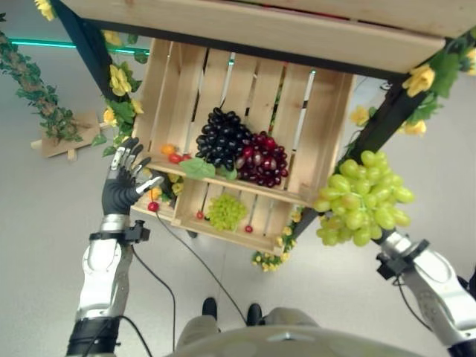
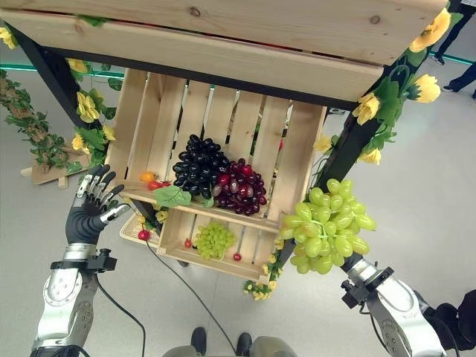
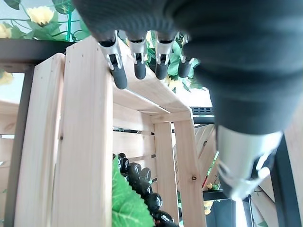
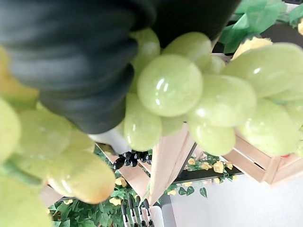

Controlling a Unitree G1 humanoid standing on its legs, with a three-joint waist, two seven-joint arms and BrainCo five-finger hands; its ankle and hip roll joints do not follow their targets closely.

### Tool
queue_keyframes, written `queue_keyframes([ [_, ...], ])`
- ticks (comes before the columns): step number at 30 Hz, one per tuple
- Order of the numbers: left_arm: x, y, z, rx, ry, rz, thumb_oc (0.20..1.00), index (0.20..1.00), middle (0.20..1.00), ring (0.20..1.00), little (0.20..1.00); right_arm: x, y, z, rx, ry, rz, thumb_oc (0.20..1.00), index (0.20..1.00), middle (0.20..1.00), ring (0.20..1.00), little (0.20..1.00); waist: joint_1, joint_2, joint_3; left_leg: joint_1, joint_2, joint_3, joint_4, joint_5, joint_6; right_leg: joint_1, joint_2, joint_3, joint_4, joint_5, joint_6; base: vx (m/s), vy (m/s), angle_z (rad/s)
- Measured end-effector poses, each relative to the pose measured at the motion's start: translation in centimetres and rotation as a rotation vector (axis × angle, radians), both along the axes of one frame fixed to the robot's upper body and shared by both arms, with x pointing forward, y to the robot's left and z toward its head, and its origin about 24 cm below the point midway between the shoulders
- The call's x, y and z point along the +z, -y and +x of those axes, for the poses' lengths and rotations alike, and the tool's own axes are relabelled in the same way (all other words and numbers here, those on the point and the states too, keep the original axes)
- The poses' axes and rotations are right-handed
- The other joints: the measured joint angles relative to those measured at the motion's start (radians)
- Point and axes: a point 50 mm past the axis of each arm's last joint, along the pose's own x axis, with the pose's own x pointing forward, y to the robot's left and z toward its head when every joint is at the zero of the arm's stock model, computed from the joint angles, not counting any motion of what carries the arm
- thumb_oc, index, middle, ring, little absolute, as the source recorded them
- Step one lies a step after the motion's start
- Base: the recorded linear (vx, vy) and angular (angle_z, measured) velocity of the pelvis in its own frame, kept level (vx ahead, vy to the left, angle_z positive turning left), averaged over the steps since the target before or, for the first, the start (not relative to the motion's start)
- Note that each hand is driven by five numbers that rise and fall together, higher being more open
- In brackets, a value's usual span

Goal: Pick up the fruits from the basket on one side to the basket on the other side

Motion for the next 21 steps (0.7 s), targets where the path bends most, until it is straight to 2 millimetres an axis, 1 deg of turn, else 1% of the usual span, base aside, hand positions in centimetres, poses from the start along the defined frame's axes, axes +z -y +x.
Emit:
queue_keyframes([
  [7,-0.6,0.2,-0.1,-0.009,-0.031,-0.004,1.0,1.0,1.0,1.0,1.0,-0.4,0.3,-0.3,-0.015,-0.028,-0.002,0.2,0.2,0.2,0.2,0.2,0.004,0.003,-0.03,-0.005,0.0,-0.001,0.0,0.0,0.001,-0.003,0.0,-0.003,-0.001,-0.001,0.0,0.0,-0.002,0.01],
  [11,-0.7,0.2,-0.2,-0.007,-0.038,-0.004,1.0,1.0,1.0,1.0,1.0,-0.5,1.2,-1.0,-0.027,-0.038,-0.014,0.2,0.2,0.2,0.2,0.2,0.017,-0.005,-0.036,-0.006,-0.002,-0.002,-0.003,0.0,0.001,-0.004,-0.001,-0.002,0.0,-0.004,-0.004,0.01,-0.027,0.02],
  [16,-1.3,0.0,-0.5,0.0,-0.069,-0.005,1.0,1.0,1.0,1.0,1.0,-0.1,2.0,-0.9,-0.058,-0.02,-0.029,0.2,0.2,0.2,0.2,0.2,0.017,-0.013,-0.04,0.002,-0.006,-0.001,-0.014,0.0,0.001,-0.004,-0.004,0.005,0.003,-0.008,-0.009,0.03,-0.054,0.0],
  [21,-1.3,-0.1,-0.5,-0.001,-0.067,-0.003,1.0,1.0,1.0,1.0,1.0,0.6,2.9,-0.9,-0.104,0.019,-0.042,0.2,0.2,0.2,0.2,0.2,0.017,-0.014,-0.041,0.005,-0.008,0.0,-0.019,0.0,0.001,-0.003,-0.005,0.007,0.003,-0.01,-0.011,0.02,-0.058,0.0],
])
